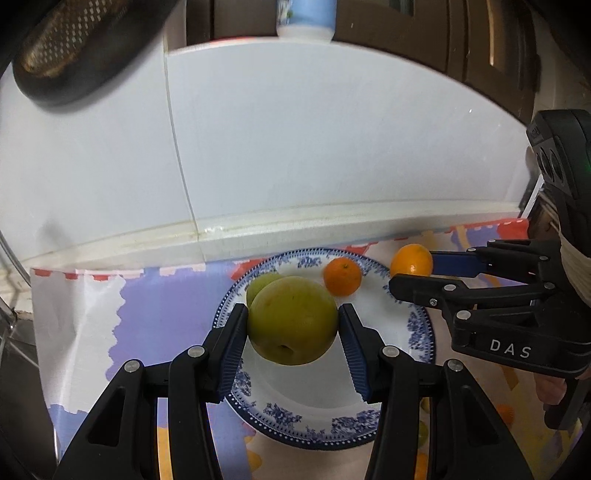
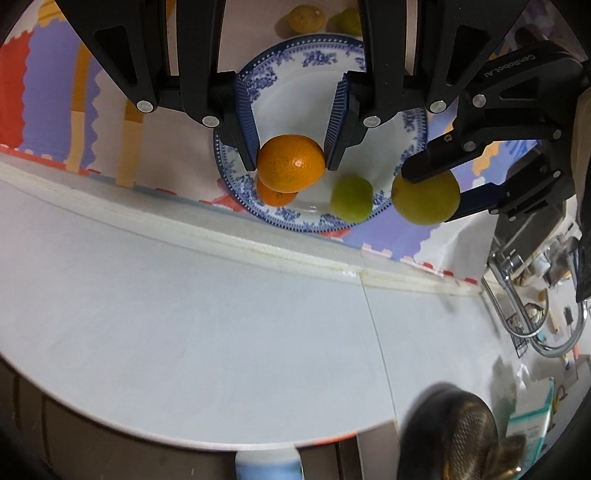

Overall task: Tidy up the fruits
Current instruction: 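Carry the pear and orange over the plate with both grippers, then open both grippers to release the pear and orange onto the plate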

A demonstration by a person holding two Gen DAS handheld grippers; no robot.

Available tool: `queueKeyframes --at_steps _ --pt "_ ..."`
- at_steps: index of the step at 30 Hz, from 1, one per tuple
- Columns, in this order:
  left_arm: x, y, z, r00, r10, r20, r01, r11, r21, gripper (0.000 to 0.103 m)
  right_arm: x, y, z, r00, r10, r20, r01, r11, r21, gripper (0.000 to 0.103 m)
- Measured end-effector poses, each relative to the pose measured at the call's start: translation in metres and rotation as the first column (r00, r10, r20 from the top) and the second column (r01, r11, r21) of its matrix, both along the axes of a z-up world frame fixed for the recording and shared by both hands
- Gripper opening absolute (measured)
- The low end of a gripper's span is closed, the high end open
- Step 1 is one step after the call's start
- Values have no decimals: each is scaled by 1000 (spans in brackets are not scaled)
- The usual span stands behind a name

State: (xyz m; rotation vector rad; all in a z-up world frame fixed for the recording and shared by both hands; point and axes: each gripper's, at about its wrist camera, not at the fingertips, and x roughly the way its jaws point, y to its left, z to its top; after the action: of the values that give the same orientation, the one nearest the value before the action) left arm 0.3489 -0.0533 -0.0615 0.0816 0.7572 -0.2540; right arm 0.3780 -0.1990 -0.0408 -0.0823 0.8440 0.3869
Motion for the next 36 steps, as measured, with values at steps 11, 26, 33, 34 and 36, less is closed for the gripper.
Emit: queueKeyframes --at_steps 11,26,33,34,36 --pt "29 -9 -29 996 -16 -88 17 1000 12 49 32 0 -34 994 19 -104 -20 1000 -9 37" --pt "34 -9 -17 998 -16 -65 17 1000 15 51 38 1 -41 992 10 -124 -11 1000 -11 40" --pt "12 -5 6 1000 0 -28 0 1000 3 58 12 -5 -19 998 -17 -55 17 1000 -14 40" --pt "6 -4 10 1000 4 -17 -4 1000 -2 59 9 -6 -16 999 -20 -45 19 1000 -12 40" --pt "-6 -3 19 1000 11 4 -11 1000 -7 65 -3 -9 -6 999 -27 -18 27 1000 -8 40"
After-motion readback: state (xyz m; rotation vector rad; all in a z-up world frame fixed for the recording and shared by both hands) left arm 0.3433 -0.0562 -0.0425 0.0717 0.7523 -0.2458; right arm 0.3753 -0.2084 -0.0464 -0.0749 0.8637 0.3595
